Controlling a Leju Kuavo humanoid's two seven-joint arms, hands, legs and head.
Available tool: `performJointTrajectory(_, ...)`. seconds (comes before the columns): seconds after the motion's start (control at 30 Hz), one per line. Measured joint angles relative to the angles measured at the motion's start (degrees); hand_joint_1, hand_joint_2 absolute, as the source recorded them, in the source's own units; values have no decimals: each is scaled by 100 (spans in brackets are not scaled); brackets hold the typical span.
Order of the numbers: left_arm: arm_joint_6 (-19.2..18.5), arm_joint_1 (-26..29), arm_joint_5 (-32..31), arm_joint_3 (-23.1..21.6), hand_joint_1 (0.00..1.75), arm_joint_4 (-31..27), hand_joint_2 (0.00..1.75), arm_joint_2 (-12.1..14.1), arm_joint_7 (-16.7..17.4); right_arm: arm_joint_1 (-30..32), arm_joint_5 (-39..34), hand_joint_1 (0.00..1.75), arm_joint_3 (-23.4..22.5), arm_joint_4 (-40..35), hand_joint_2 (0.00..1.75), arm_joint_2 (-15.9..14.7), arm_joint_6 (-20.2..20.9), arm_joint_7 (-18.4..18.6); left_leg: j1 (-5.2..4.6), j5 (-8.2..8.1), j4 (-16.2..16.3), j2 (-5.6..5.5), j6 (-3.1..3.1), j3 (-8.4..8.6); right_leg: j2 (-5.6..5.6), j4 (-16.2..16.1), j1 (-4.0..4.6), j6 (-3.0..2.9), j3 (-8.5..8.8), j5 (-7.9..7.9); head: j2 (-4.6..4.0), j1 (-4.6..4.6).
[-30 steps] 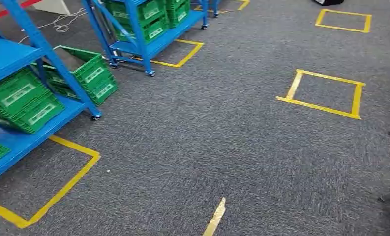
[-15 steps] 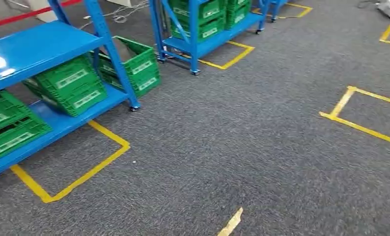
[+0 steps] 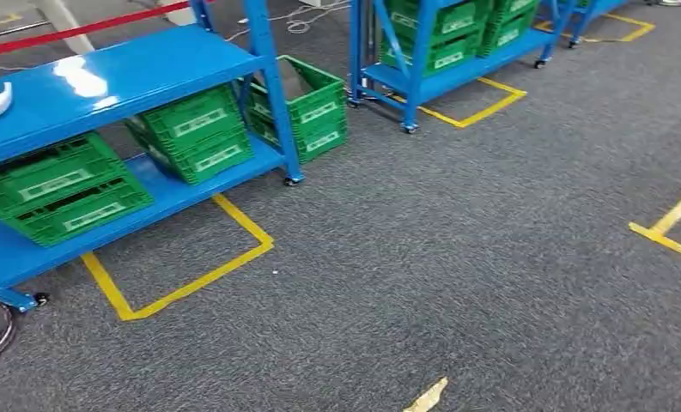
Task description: Take the parts from the cabinet and place them on the table.
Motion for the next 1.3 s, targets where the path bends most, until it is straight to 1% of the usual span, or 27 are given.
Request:
performJointTrajectory(0.1, 40, 16, -15, 0, 0, 0, 0, -11, -9, -42, 35, 0, 31, 2, 0, 0, 0, -11, -5, 1, 9, -183, 75, -54, -213, -56, 7, 71, 91, -17, 0, 13)
performJointTrajectory(0.13, 53, 18, -15, 0, 0, 0, 0, -11, -37, -52, 46, 0, 37, 2, 0, 0, 0, -52, 65, 43, -76, -242, 126, 13, -182, -43, -5, 110, 60, -75, 0, 7)
performJointTrajectory(0.17, 55, 22, -13, 0, 0, 0, 0, -13, -61, -62, 48, 0, 39, 2, 0, 0, 2, -129, 67, 47, -88, -270, 152, 26, 143, 83, -22, 132, 30, -172, 0, 53)
performJointTrajectory(0.2, 59, 9, -7, 0, 0, 0, 0, -15, -70, -65, 18, 0, 42, 2, 0, 0, 37, -194, 75, 46, -87, -310, 187, 19, 382, 446, -33, 139, -143, -362, 0, 66)
performJointTrajectory(0.27, 64, -8, -7, 0, 0, -2, 0, -31, -74, -59, -81, 0, 37, 2, 0, -2, 140, -229, 76, 10, -87, -417, 225, 18, 549, 1418, -36, 163, -669, -734, 0, 79)
performJointTrajectory(0.3, 64, -5, -7, 0, 0, -2, 0, -31, -74, -48, -116, 0, 26, 2, 0, -2, 179, -223, 75, -2, -84, -468, 228, 30, 565, 1757, -33, 174, -895, -777, 0, 85)
performJointTrajectory(0.33, 64, 3, -7, -2, 0, -2, 0, -31, -74, -40, -140, 0, 22, 2, 0, -2, 197, -207, 75, -34, -84, -509, 221, 57, 566, 1774, -34, 175, -969, -663, 0, 77)
performJointTrajectory(0.37, 53, 12, -7, 0, 0, -2, 0, -28, -74, -35, -148, 0, 20, 2, 0, -2, 225, -177, 79, -66, -83, -537, 211, 95, 566, 1564, -36, 173, -921, -424, 0, 83)
performJointTrajectory(0.43, 39, 32, -9, -2, 0, -2, 0, -22, -77, -30, -159, 0, 15, 2, 0, -7, 245, -179, 93, -145, -77, -575, 159, 220, 567, 554, -49, 167, -520, 237, 0, 81)
performJointTrajectory(0.47, 29, 38, -9, -2, 0, -2, 0, -17, -77, -30, -161, 0, 15, 4, 0, -7, 260, -179, 93, -191, -73, -578, 119, 227, 586, 239, -54, 172, -385, 314, 0, 88)
performJointTrajectory(0.5, 18, 24, -18, -2, 0, -2, 0, -9, -74, -37, -164, 0, 17, 13, 0, -7, 282, -179, 48, -253, -17, -597, 74, 215, 623, 52, -43, 145, -282, 184, 0, 105)
performJointTrajectory(0.53, 18, 25, -26, -7, 0, -2, 0, -9, -77, -55, -164, 0, 17, 13, 0, -7, 295, -168, 54, -255, -42, -600, 51, 215, 630, 93, -39, 62, -241, 145, 0, 86)
performJointTrajectory(0.6, 20, 27, -26, -13, 0, -2, 0, -4, -77, -31, -164, 0, 13, 13, 0, -7, 308, -164, 61, -272, -58, -603, 18, 250, 629, 78, -18, 3, -239, 110, 0, 78)
performJointTrajectory(0.67, 31, 28, -20, -13, 0, -2, 0, 13, -90, -26, -144, 0, 11, 13, 0, -7, 389, -166, 71, -364, 98, -549, -45, 256, 621, 39, -56, -67, -123, 73, 0, 53)
performJointTrajectory(0.7, 33, 18, -20, -15, 0, -2, 0, 13, -94, -30, -138, 0, 11, 13, 0, -7, 428, -164, 76, -486, 438, -529, -75, 79, 605, 29, -54, -103, -72, 38, 0, 9)
performJointTrajectory(0.77, 48, 10, -13, -15, 0, -2, 0, 13, -94, -26, -100, 0, 11, 13, 0, -7, 512, -155, 79, -801, 1390, -527, -98, -489, 577, 28, -44, -116, 26, -67, 0, 18)
performJointTrajectory(0.8, 50, 13, -7, -15, 0, -2, 0, 11, -92, -19, -81, 0, 11, 13, 0, -11, 553, -131, 79, -855, 1807, -526, -96, -786, 572, 28, -35, -112, 106, -139, 0, 20)
performJointTrajectory(0.83, 53, 27, -2, -15, 0, -2, 0, 11, -90, -12, -74, 0, 11, 13, 0, -15, 568, -109, 79, -746, 1912, -526, -84, -948, 573, 26, -28, -110, 188, -204, 0, 22)
performJointTrajectory(0.87, 55, 40, 7, -15, 0, -2, 0, 7, -72, -4, -65, 0, 11, 13, 0, -17, 579, -81, 77, -470, 1765, -526, -57, -977, 581, 23, -15, -112, 296, -276, 0, 18)
performJointTrajectory(0.93, 61, 47, 4, -15, 0, -2, 0, 0, -72, 3, -41, 0, 11, 13, 0, -20, 588, -81, 63, 297, 915, -525, 46, -821, 582, 5, 21, -114, 495, -438, 0, 15)
performJointTrajectory(0.97, 66, 56, 4, -15, 0, -2, 0, 4, -70, 21, -39, 0, 11, 17, 0, -20, 590, -81, 39, 505, 613, -521, 125, -742, 579, -33, 9, -115, 551, -518, 0, 34)
performJointTrajectory(1.0, 72, 56, 4, -15, 0, 0, 0, 26, -61, 6, -37, 0, 11, 39, 0, -20, 595, -83, -9, 379, 704, -503, 164, -695, 570, -70, 35, -73, 619, -575, -2, 110)
performJointTrajectory(1.07, 90, 27, 9, -17, 0, -4, 0, 15, -41, -11, -15, 0, 11, 39, 0, -26, 654, -46, -75, 127, 379, -490, 232, -470, 550, -177, -26, 4, 726, -619, 0, 48)
performJointTrajectory(1.13, 116, 8, 20, -17, 0, -9, 0, 15, -13, -49, 31, 0, 20, 41, 0, -20, 697, 31, -51, 13, 183, -526, 271, -297, 526, -30, -23, 94, 801, -472, 0, 61)
performJointTrajectory(1.2, 138, 14, 28, -17, 0, -13, 0, 24, 4, -68, 62, 0, 26, 41, 0, -20, 719, 42, -5, -62, 6, -527, 306, 1, 563, 661, -36, 152, 416, -360, 0, 77)
performJointTrajectory(1.23, 164, 0, 33, -17, 0, -13, 0, 24, 11, -77, 64, 0, 26, 44, 0, -20, 743, 66, 8, -114, -14, -525, 311, 90, 572, 1068, -37, 141, 94, -446, 0, 88)
performJointTrajectory(1.3, 197, -19, 42, -22, 0, -13, 0, 7, 55, -76, 120, 0, 26, 44, 0, -22, 806, 181, 25, -237, -17, -538, 305, 256, 571, 1547, -38, 163, -482, -882, 0, 81)
